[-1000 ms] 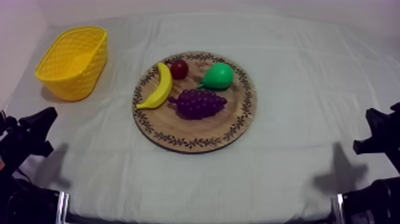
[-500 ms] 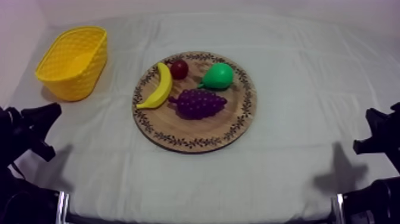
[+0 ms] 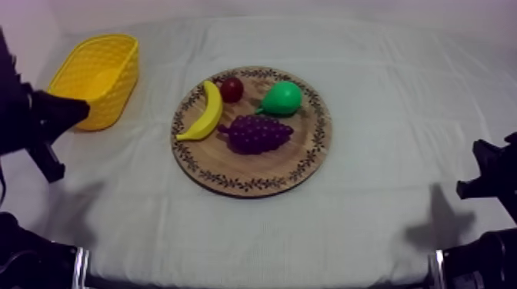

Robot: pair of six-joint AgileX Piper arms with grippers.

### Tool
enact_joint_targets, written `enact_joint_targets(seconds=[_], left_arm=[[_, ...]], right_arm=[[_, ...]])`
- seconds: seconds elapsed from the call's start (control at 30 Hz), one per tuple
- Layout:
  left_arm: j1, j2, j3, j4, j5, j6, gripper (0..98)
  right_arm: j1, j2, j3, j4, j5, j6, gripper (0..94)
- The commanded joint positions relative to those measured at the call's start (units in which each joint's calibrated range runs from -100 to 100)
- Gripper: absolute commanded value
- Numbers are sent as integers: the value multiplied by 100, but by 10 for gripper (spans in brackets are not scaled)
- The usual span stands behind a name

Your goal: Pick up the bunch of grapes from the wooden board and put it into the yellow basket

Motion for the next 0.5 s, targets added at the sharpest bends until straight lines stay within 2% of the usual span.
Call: enact_joint_targets(seconds=[0.0,0.27,0.47], left_arm=[[92,990,-925,11,560,-251,0],[534,2688,-2524,10,1564,-608,0],[825,3767,-3499,-130,2105,-576,0]], right_arm=[[2,0,-4,3,0,-3,3],[2,0,-4,3,0,0,3],[2,0,-4,3,0,-3,3]])
